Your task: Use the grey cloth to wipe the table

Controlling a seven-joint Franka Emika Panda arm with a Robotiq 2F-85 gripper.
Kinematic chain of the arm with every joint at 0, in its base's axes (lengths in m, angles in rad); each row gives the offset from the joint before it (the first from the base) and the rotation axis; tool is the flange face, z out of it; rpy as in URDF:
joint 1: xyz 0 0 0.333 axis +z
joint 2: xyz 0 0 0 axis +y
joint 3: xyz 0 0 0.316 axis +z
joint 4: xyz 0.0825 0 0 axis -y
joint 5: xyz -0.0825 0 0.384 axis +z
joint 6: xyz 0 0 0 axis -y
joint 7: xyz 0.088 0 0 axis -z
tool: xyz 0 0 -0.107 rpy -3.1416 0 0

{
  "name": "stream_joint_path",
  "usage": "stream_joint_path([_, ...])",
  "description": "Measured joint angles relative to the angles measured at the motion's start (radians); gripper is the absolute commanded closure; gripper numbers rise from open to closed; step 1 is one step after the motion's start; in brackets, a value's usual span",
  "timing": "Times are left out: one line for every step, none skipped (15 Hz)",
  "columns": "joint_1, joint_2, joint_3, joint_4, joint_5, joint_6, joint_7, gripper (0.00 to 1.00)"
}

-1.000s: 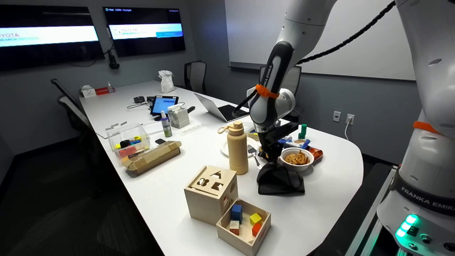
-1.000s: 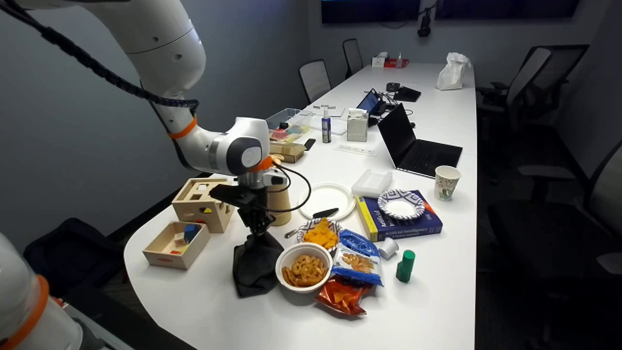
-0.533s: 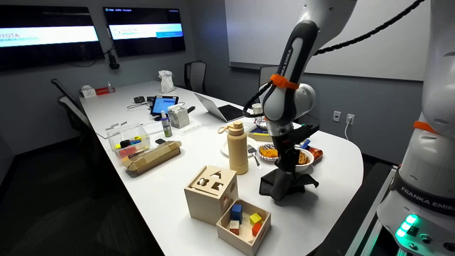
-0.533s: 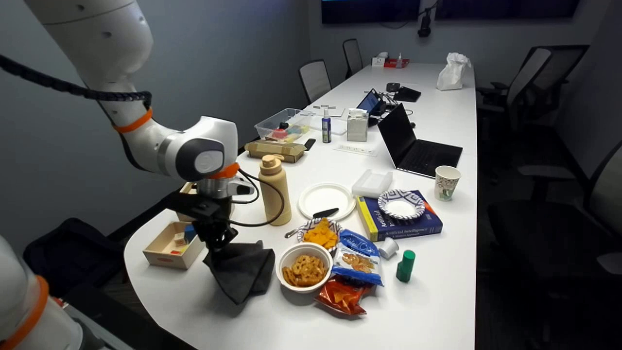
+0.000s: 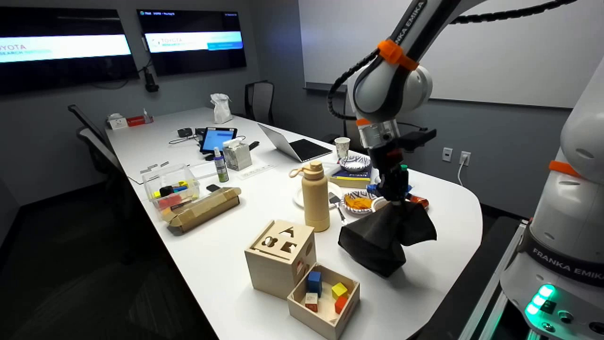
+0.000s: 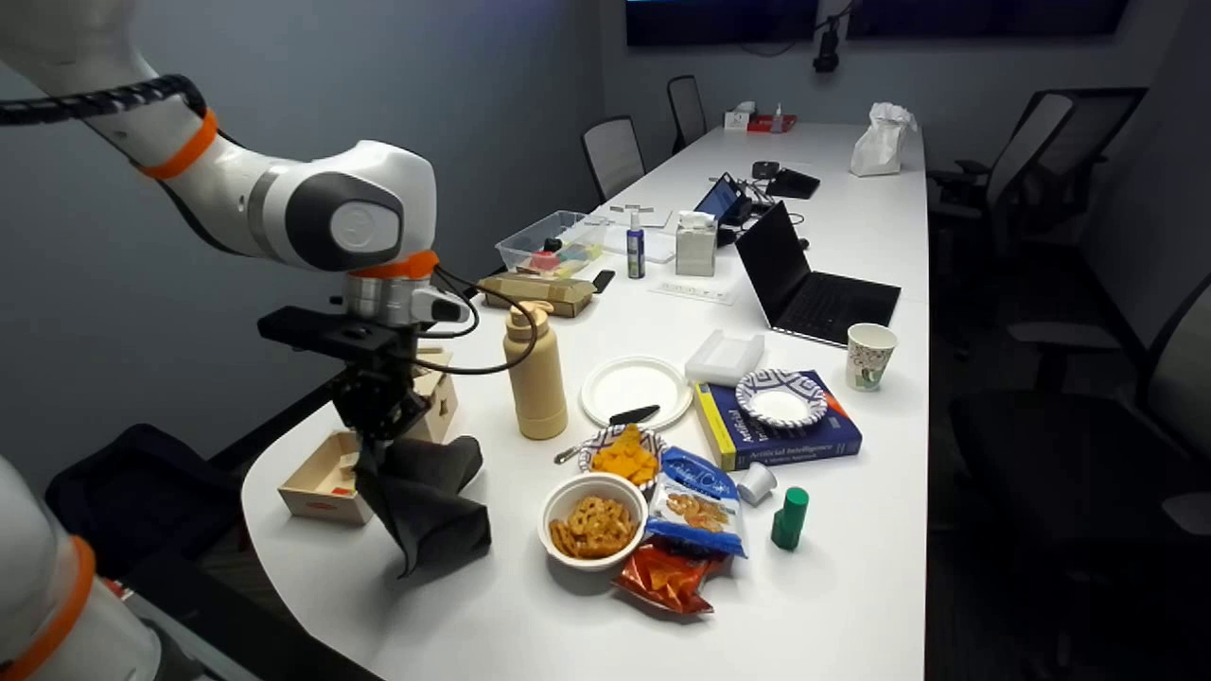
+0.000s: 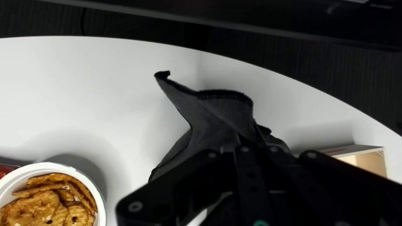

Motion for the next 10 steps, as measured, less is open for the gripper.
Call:
stream_joint_path([0.002, -0.049, -0.005, -0.012, 0.000, -0.050, -0.009, 0.99])
stream_joint_path([0.003, -0.095, -0.011, -0.012, 0.000, -0.112, -0.024, 0.99])
stream_joint_path([0.005, -0.138, -0.021, -0.006, 0.000, -0.183, -0.045, 0.99])
stream_joint_path([0.007, -0.176, -0.034, -0.002, 0.000, -0.246, -0.070, 0.99])
stream_joint_path([0.008, -0.206, -0.048, -0.003, 0.002, -0.294, -0.104, 0.99])
stream_joint_path([0.011, -0.224, -0.063, -0.005, 0.005, -0.329, -0.140, 0.99])
stream_joint_path([0.016, -0.229, -0.077, -0.005, 0.007, -0.353, -0.178, 0.99])
stream_joint_path([0.023, -0.225, -0.088, -0.005, 0.011, -0.369, -0.214, 0.99])
stream_joint_path([0.030, -0.215, -0.095, -0.003, 0.014, -0.382, -0.247, 0.99])
stream_joint_path([0.038, -0.201, -0.098, 0.000, 0.014, -0.396, -0.275, 0.99])
